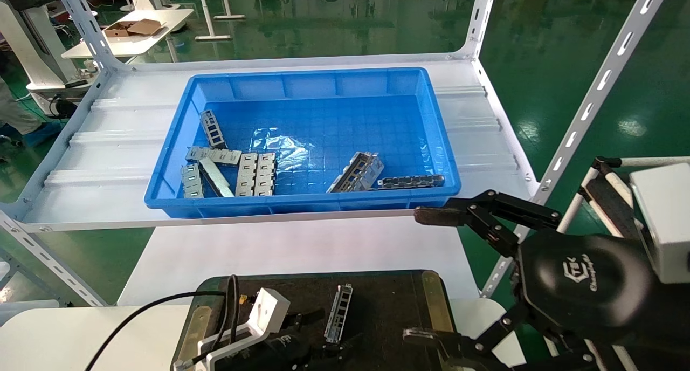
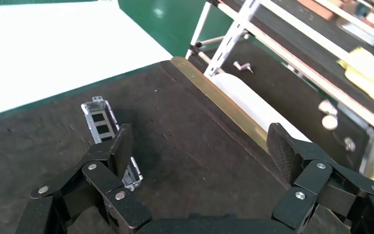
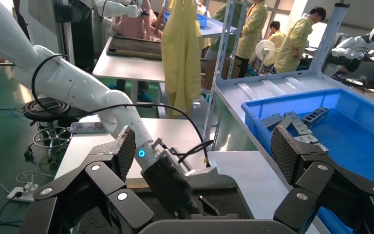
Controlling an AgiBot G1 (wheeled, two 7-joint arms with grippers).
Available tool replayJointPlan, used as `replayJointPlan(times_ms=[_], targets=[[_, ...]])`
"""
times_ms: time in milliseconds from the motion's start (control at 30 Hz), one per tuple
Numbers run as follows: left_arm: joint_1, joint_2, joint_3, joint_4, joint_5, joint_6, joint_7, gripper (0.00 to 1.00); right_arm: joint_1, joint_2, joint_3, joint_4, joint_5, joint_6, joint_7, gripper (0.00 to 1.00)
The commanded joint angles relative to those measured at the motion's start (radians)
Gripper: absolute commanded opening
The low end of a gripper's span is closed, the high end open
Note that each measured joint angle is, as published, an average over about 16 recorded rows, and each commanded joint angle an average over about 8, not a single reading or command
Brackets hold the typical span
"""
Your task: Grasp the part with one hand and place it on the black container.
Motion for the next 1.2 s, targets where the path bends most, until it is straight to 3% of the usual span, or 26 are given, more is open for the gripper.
replayJointPlan(times_ms=[33,633,1200], targets=[[0.002,-0.020,-0.016,0.000,-0.009,0.046,0.038,1.00,0.000,0.000,0.000,0.000,0.000,0.000,0.000,1.00],[-0.039,-0.160,-0.091,0.100,-0.108,0.402,0.192,1.00,0.000,0.000,0.000,0.000,0.000,0.000,0.000,1.00],[-0.041,-0.237,-0.118,0.094,-0.148,0.496,0.211,1.00,0.000,0.000,-0.001,0.000,0.001,0.000,0.000,1.00]])
